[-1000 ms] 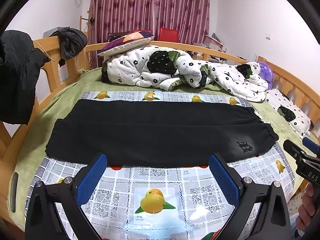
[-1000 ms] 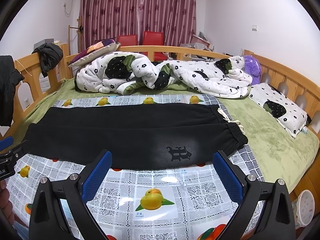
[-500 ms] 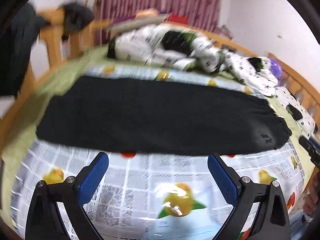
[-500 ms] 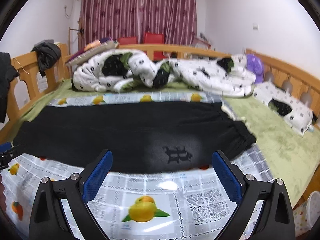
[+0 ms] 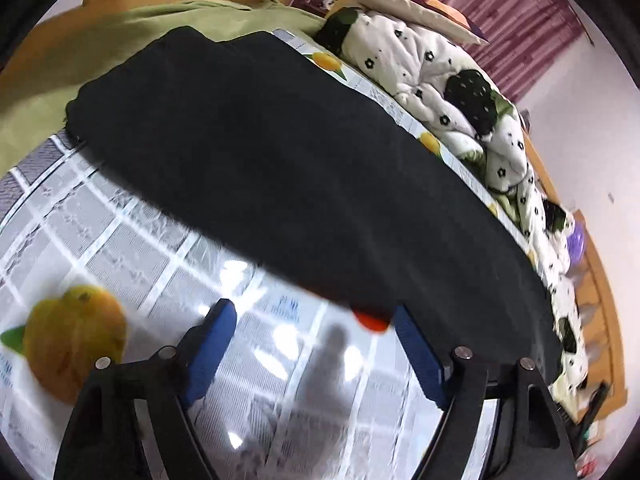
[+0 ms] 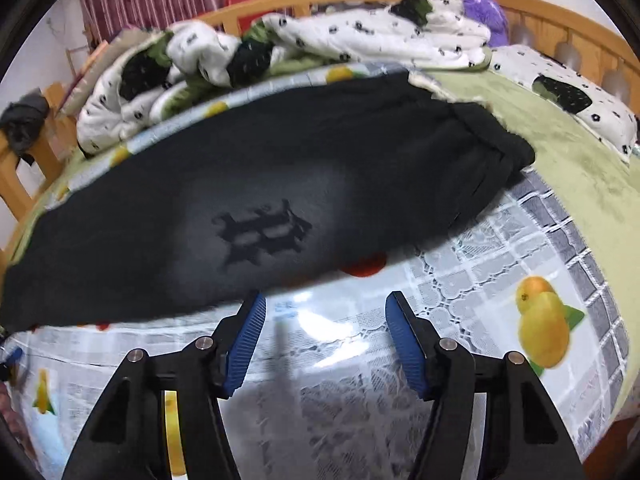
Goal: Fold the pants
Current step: 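Grasp the edge of the black pants with both grippers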
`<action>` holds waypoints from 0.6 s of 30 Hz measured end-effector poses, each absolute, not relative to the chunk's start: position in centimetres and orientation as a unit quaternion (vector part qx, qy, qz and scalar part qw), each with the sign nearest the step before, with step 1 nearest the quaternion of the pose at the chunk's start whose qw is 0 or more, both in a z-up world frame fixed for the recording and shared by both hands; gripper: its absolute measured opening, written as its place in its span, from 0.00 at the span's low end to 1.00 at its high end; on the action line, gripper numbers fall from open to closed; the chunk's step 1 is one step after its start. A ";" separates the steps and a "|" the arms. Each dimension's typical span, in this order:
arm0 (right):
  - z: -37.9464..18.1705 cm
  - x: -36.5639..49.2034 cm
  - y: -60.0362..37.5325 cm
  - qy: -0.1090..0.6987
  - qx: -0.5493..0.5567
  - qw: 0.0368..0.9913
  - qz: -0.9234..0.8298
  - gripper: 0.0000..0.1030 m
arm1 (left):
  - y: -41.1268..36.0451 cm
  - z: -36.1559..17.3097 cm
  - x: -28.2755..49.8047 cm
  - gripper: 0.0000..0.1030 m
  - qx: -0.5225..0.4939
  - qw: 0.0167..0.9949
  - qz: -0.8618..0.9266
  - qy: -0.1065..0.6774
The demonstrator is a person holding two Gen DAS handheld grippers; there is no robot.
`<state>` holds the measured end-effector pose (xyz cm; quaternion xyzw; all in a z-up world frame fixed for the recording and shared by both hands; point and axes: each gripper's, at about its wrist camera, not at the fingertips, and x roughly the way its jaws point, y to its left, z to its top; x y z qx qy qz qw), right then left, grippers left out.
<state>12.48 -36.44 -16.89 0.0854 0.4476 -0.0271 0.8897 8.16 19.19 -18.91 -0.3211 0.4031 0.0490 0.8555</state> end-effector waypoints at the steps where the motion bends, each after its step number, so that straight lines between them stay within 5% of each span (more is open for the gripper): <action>1: -17.5 12.9 -36.7 0.457 0.098 0.884 -0.022 0.61 | 19.3 -19.1 8.6 0.75 -0.331 0.854 0.045 0.399; 6: -18.3 15.0 -37.1 0.458 0.142 0.877 -0.015 0.61 | 20.2 -20.1 11.1 0.48 -0.381 0.839 0.061 0.385; 9: -18.6 16.9 -37.3 0.457 0.157 0.875 -0.020 0.59 | 20.7 -20.6 12.4 0.25 -0.367 0.839 0.069 0.395; 10: -18.6 17.4 -37.3 0.455 0.160 0.876 -0.019 0.54 | 21.0 -20.6 12.5 0.10 -0.358 0.838 0.080 0.405; 11: -18.6 18.0 -37.3 0.453 0.165 0.876 -0.022 0.29 | 21.4 -20.6 12.4 0.08 -0.360 0.835 0.078 0.408; 12: -18.5 18.3 -37.3 0.453 0.170 0.875 -0.026 0.18 | 21.8 -20.5 12.2 0.08 -0.370 0.832 0.070 0.408; 18: -13.9 18.3 -36.9 0.401 0.170 0.900 -0.006 0.11 | 20.8 -14.5 12.8 0.07 -0.293 0.881 0.062 0.366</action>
